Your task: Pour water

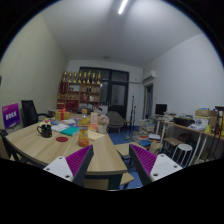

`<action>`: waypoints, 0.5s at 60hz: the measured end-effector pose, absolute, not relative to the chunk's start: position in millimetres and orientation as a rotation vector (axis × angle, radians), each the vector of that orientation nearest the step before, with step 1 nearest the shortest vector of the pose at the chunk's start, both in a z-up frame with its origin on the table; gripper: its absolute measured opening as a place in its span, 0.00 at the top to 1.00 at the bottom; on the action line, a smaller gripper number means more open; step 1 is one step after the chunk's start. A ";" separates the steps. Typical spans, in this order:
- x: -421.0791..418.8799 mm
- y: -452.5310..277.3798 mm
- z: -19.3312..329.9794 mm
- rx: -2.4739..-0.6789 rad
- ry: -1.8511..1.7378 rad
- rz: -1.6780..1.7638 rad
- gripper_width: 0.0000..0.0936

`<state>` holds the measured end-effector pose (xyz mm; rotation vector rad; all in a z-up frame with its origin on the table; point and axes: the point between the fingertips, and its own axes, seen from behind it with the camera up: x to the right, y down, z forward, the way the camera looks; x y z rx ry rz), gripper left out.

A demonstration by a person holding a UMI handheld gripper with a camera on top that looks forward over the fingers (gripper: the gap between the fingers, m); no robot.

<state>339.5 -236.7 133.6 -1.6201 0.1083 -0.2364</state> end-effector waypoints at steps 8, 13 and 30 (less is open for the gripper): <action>344.4 -233.6 129.8 -1.630 0.112 -0.257 0.12; 347.3 -225.7 128.3 -1.635 0.107 -0.256 0.12; 294.7 -164.3 134.6 -1.551 -0.041 -0.181 0.12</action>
